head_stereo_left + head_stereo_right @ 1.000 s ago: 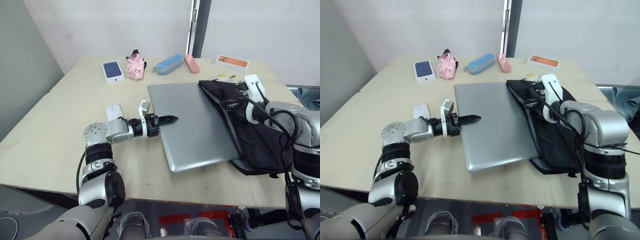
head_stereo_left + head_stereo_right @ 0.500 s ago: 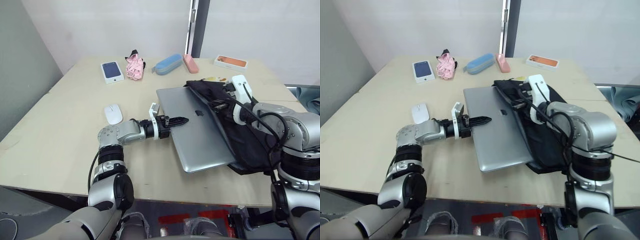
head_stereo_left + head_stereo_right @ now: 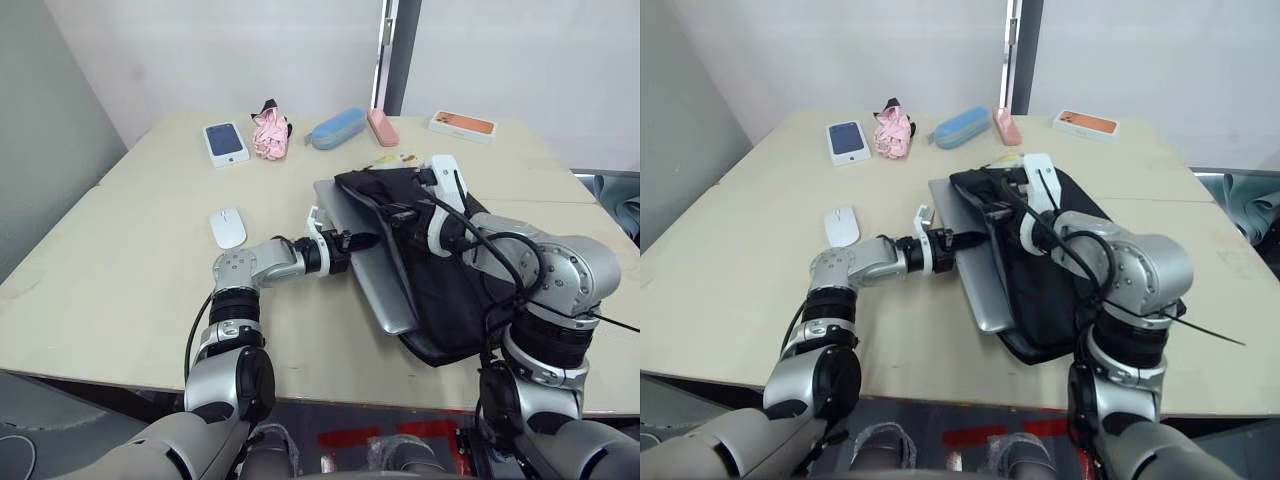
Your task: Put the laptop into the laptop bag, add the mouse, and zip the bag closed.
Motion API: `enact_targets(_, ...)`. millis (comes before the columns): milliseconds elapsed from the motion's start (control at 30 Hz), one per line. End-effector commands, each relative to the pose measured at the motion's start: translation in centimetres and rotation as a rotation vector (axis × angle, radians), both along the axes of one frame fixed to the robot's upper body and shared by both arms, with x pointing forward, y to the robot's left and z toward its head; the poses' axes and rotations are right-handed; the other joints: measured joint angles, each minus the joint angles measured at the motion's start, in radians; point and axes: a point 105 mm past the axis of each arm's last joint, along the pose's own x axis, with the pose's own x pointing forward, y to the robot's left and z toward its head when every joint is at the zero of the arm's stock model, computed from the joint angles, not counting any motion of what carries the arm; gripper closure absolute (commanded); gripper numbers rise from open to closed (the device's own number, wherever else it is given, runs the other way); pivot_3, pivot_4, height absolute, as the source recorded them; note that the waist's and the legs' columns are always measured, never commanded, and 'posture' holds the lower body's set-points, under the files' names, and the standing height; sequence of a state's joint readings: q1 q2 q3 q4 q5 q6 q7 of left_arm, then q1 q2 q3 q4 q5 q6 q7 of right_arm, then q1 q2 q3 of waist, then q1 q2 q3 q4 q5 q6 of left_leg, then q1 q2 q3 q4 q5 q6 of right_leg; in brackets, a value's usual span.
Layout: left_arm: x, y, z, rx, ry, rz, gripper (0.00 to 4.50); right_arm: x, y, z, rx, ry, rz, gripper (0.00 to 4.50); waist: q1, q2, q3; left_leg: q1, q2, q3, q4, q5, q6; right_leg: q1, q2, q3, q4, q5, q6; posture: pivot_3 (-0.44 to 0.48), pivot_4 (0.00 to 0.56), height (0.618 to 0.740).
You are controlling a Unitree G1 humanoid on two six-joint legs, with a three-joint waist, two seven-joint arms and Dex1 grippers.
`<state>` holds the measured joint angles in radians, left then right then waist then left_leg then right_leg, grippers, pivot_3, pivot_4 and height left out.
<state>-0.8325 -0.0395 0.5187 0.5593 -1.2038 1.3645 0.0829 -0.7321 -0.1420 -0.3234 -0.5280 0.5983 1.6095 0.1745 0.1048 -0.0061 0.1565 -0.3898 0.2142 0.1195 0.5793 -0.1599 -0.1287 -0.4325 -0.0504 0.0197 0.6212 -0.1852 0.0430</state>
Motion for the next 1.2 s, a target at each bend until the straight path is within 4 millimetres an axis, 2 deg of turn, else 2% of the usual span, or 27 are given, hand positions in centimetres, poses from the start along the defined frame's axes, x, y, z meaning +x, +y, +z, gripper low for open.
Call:
enact_targets(33, -0.7, -1.0, 3.7, -0.125, -0.123, -0.067, 4.21, -0.7, 0.9, 1.1, 0.03, -0.052, 0.03, 4.48, 0.0, 0.0, 0.0, 0.0, 0.0, 0.0, 0.0, 0.0, 0.0, 0.0, 0.0, 0.0, 0.0, 0.0, 0.0, 0.0, 0.15, 0.74)
enact_targets(200, -1.2, -1.5, 3.6, -0.126, -0.121, -0.106, 4.21, -0.8, 1.9, 1.2, 0.064, -0.04, 0.045, 4.48, 0.0, 0.0, 0.0, 0.0, 0.0, 0.0, 0.0, 0.0, 0.0, 0.0, 0.0, 0.0, 0.0, 0.0, 0.0, 0.0, 0.15, 0.74)
enact_targets(567, -0.4, -1.7, 3.2, -0.097, -0.131, -0.077, 4.21, -1.2, 3.5, 1.7, 0.179, -0.023, 0.075, 4.48, -0.002, 0.001, 0.0, 0.0, 0.0, 0.0, 0.0, 0.0, -0.001, 0.0, 0.0, 0.0, 0.001, 0.0, 0.001, 0.0, 0.15, 0.74)
enact_targets(1033, -0.4, -2.5, 3.4, -0.077, -0.163, -0.079, 4.21, -1.4, 3.5, 2.0, 0.201, -0.014, 0.075, 4.48, -0.001, 0.001, 0.0, 0.0, 0.0, 0.0, 0.0, 0.0, -0.001, 0.0, 0.0, 0.0, 0.001, 0.001, 0.001, 0.0, 0.15, 0.74)
enact_targets(1200, 0.5, -2.6, 2.4, -0.021, -0.143, -0.017, 4.21, -1.4, 3.6, 2.2, 0.208, -0.014, 0.083, 4.48, 0.0, 0.001, 0.0, 0.0, 0.0, 0.0, 0.001, 0.0, -0.001, 0.0, 0.0, 0.0, 0.001, 0.001, 0.001, 0.0, 0.15, 0.74)
